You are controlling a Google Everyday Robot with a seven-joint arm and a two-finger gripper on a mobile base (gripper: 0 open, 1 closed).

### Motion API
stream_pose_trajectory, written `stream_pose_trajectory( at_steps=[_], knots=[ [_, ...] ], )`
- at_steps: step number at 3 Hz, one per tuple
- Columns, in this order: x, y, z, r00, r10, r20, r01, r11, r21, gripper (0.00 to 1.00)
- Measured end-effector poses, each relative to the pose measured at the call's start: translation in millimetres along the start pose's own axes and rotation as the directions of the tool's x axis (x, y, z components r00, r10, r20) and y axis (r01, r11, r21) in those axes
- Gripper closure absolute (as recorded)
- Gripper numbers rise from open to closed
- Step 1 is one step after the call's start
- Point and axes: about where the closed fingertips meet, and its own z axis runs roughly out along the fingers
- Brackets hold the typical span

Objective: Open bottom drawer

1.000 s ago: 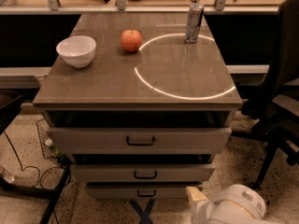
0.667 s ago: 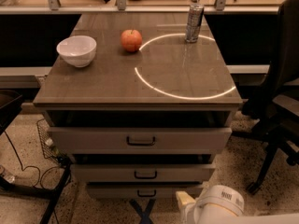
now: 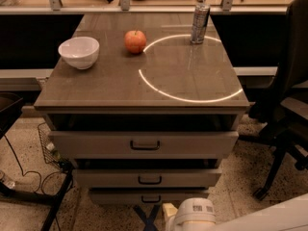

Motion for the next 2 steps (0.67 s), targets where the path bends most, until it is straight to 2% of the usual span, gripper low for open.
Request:
stream_pose_trajectory(
  at_steps=[1,2],
  knots=[
    [-13.7,-23.0,31.5,1.0,-0.01,0.011,0.01,0.9999,0.004,0.0],
    [-32.6,-42.2,74.0,0.999,-0.04,0.035,0.041,0.999,-0.018,0.0]
  ],
)
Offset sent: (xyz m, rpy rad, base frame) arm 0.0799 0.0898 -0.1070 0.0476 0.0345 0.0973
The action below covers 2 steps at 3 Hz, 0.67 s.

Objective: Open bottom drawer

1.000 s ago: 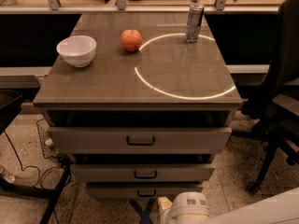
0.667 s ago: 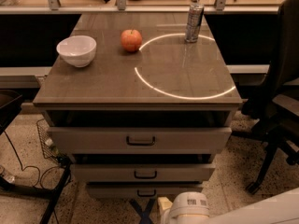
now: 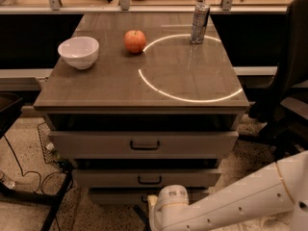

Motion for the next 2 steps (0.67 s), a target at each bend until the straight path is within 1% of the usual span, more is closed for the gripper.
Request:
stream_pose_trajectory(
  at_steps=[1,2],
  knots=[
    [-11.1,-12.3,39.7,0.999,-0.036,-0.004,0.036,0.9987,-0.036,0.0],
    [-5.1,-4.1,75.2,0.998,-0.033,-0.051,0.028,0.9946,-0.1,0.0]
  ],
)
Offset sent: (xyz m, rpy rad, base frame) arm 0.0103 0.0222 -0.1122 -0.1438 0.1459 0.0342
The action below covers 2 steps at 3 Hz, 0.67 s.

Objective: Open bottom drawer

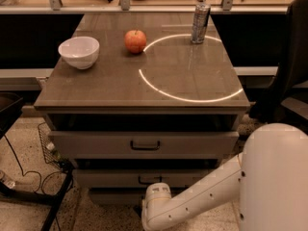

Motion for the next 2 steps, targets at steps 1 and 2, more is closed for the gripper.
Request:
stream_pose_trajectory(
  at_steps=[1,2],
  knots=[
    [15.5,9.2,39.5,0.997,0.06,-0.044,-0.062,0.9968,-0.05,0.0],
    [24.7,8.5,69.0,0.992,0.117,-0.057,-0.12,0.991,-0.06,0.0]
  ],
)
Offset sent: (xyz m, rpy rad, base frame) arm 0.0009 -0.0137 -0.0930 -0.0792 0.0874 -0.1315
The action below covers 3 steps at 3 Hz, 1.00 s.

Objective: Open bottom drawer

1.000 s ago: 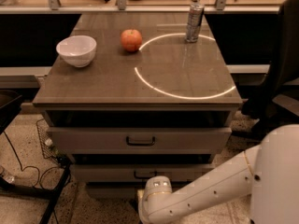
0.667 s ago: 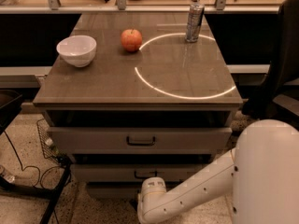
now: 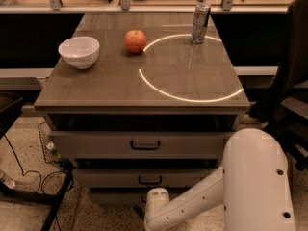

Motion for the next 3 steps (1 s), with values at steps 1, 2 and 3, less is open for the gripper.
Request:
stream_pose_trajectory(
  at_steps=[1,2,3],
  knots=[
    [7.3,-5.1,12.1,0.999,0.05,0.008,-0.05,0.9987,0.009,0.0],
    [10.7,-13.1,19.7,0.996,0.087,0.019,-0.087,0.9959,0.022,0.0],
    [13.6,-18.2,23.7,0.992,0.12,0.038,-0.121,0.992,0.034,0.0]
  ],
)
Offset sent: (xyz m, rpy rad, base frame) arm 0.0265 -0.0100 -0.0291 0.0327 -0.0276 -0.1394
